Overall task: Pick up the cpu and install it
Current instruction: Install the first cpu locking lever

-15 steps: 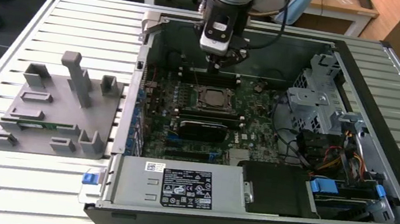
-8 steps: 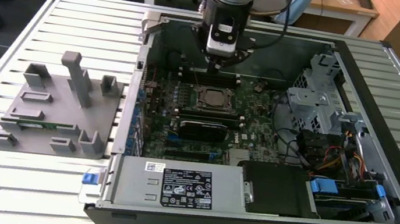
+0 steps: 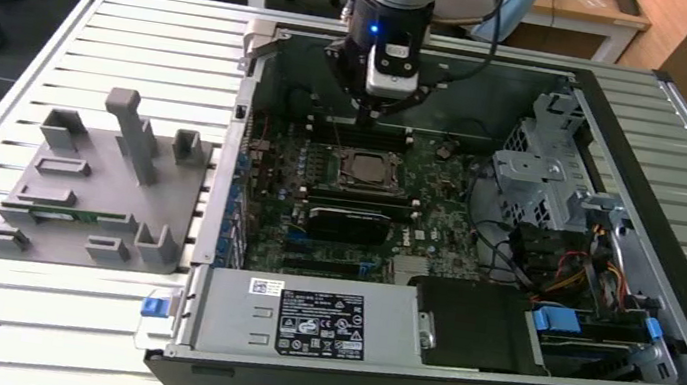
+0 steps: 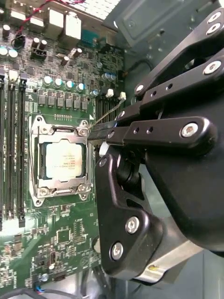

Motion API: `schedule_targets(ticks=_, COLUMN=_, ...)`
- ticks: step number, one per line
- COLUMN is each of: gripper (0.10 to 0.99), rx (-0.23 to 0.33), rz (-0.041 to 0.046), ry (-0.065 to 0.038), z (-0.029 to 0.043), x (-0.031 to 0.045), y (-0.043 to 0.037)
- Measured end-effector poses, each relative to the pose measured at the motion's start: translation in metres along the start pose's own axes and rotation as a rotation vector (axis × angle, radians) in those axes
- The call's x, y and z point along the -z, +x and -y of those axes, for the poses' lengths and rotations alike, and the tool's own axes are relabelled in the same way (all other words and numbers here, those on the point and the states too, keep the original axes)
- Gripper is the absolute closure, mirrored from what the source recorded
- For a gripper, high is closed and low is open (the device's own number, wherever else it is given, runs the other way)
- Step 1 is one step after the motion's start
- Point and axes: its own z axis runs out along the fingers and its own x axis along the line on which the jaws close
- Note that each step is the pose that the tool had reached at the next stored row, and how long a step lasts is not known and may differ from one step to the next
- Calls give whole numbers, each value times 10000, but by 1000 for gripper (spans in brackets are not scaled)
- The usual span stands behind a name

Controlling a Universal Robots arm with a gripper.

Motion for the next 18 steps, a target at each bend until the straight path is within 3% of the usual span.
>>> schedule_targets(ticks=8, gripper=980, rx=749, rz=-16, ry=14, z=0, x=-1, y=0)
schedule_targets(ticks=18, gripper=980, rx=2511, rz=-53, ry=49, z=0, x=-5, y=0)
